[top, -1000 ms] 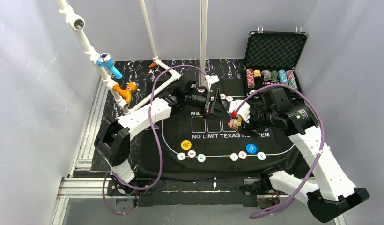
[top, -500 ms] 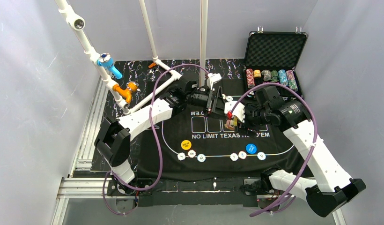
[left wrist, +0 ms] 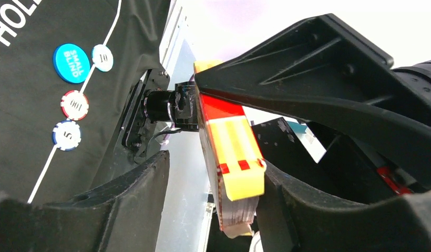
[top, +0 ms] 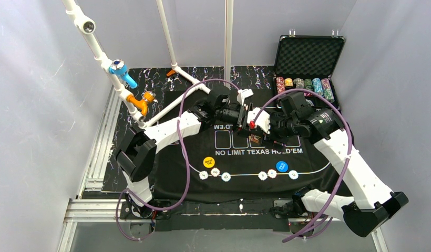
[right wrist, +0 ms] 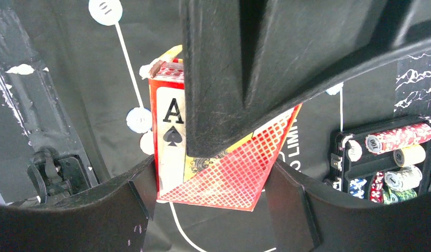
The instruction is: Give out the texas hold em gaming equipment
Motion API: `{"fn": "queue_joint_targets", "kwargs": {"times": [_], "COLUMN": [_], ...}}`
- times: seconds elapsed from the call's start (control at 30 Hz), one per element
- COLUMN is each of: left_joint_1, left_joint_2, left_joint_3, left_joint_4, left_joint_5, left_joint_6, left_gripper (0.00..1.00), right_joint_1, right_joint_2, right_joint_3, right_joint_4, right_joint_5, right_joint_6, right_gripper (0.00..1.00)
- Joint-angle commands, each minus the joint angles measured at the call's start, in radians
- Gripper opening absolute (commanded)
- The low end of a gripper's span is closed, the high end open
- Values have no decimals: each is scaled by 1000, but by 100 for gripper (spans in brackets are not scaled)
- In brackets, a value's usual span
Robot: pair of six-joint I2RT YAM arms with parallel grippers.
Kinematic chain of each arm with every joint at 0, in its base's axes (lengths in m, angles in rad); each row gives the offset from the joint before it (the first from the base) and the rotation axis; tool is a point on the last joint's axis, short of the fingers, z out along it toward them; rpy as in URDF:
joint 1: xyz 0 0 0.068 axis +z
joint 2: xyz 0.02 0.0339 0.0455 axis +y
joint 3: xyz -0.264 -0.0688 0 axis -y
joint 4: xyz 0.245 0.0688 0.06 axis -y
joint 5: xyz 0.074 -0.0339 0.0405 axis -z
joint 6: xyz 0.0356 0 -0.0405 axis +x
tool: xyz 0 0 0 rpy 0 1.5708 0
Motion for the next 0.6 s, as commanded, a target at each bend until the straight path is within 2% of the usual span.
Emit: {"fn": "queue_joint_targets", "kwargs": {"times": [0.0,0.13,0.2,0.27,0.3,0.33,0.37,0.47,0.53,0.57], "left_joint_1": [-9,-7,-4,4,9,16,23,41,51,61], "left_joint_2": [0,2,4,2,1,-3,-5,-12,-17,-18], "left_joint_3": [39,50,54,53,52,51,48,41,41,41], "left_joint_4": [6,16,37,73,88,100,112,156,185,201], "left_joint_5": [8,20,41,67,77,84,90,110,122,127], "left_joint_6": [-26,-32,-50,-73,-78,-81,-86,-112,-120,-126], "left_gripper": [52,33,21,10,4,0,0,0,0,0], "right_joint_1": [27,40,40,40,40,40,40,40,34,8], "right_joint_2": [19,31,31,25,18,11,1,-24,-7,13], "right_joint_3": [72,99,110,113,111,113,119,170,247,291], "right_joint_4": [63,57,61,83,107,125,139,135,64,15], "right_joint_5": [29,42,65,119,157,194,223,281,232,160], "right_joint_6": [42,48,81,161,221,281,340,444,485,492], "right_gripper": [1,1,27,67,84,95,98,98,98,98]}}
